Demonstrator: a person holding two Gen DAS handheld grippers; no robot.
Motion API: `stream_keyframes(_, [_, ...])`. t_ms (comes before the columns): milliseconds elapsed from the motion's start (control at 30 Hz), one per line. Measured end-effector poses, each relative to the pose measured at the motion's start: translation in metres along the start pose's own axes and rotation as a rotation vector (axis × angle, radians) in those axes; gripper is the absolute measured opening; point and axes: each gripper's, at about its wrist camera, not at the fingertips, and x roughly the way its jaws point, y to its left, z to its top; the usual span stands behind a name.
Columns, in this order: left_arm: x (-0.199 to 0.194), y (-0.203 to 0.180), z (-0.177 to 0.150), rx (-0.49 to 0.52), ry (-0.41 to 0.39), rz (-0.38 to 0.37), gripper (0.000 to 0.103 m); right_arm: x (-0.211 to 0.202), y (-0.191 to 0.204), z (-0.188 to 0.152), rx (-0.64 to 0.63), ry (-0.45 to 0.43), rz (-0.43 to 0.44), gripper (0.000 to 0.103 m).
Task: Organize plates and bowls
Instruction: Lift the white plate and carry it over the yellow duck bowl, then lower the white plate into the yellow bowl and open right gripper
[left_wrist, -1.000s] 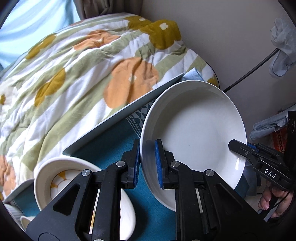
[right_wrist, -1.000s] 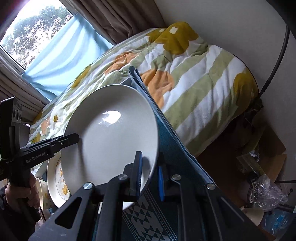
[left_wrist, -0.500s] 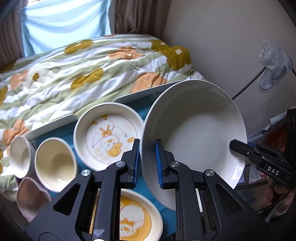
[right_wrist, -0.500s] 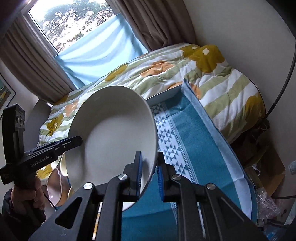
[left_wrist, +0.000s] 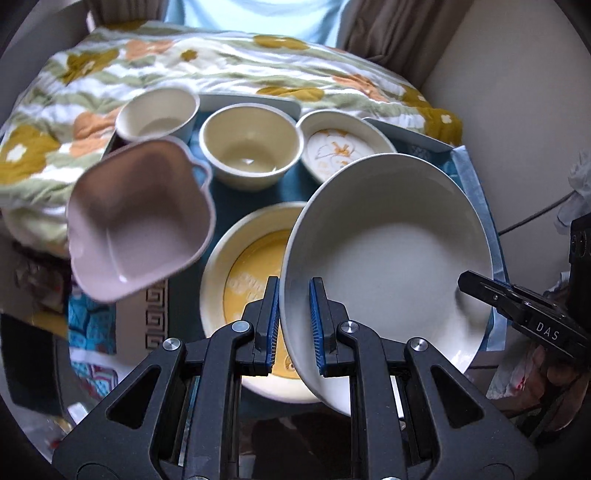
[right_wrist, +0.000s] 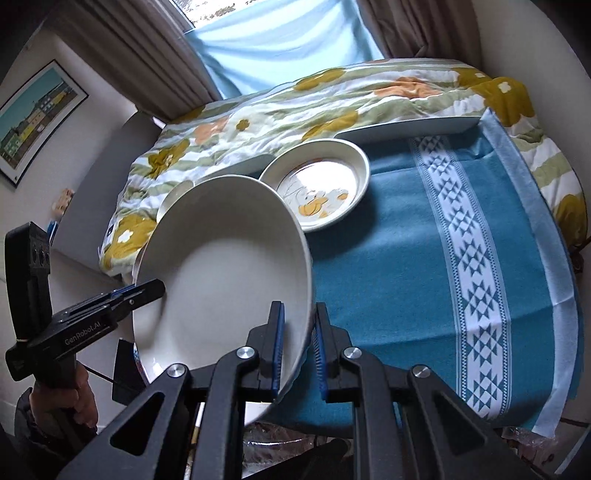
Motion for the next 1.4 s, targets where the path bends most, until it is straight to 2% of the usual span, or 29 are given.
stream_keyframes(100, [0.018,0.019,-0.018,-0.084,0.029,0.018,0.013,0.026,0.009,-0.005,-0.066,0.065,0.003,0.014])
stream_keyframes(233, [0.041,0.034,-0.032,-0.152,0.041,0.026,0.013,0.054,0.006,-0.008,-0.1,0.109,-0.001,0.014])
stream_keyframes(400, [0.062,0.039,-0.031,-0.183,0.05,0.024,0.014,0.069,0.005,-0.006,-0.134,0.123,-0.026,0.014])
stream_keyframes(600, [0.078,0.039,-0.025,-0.166,0.067,0.031,0.015,0.077,0.005,0.0,-0.131,0.124,-0.04,0.014])
stream_keyframes(800, [0.083,0.031,-0.018,-0.125,0.066,0.061,0.017,0.08,0.001,0.001,-0.125,0.126,-0.05,0.014])
stream_keyframes(900, [0.08,0.023,-0.02,-0.069,0.059,0.097,0.017,0.082,0.0,0.001,-0.119,0.124,-0.053,0.014])
stream_keyframes(1067, [0.079,-0.004,-0.021,0.082,0.037,0.233,0.017,0.081,0.001,0.001,-0.129,0.106,-0.062,0.014])
stream_keyframes(1400, [0.072,-0.025,-0.033,0.202,0.004,0.396,0.017,0.082,0.014,0.001,-0.205,0.075,-0.128,0.014])
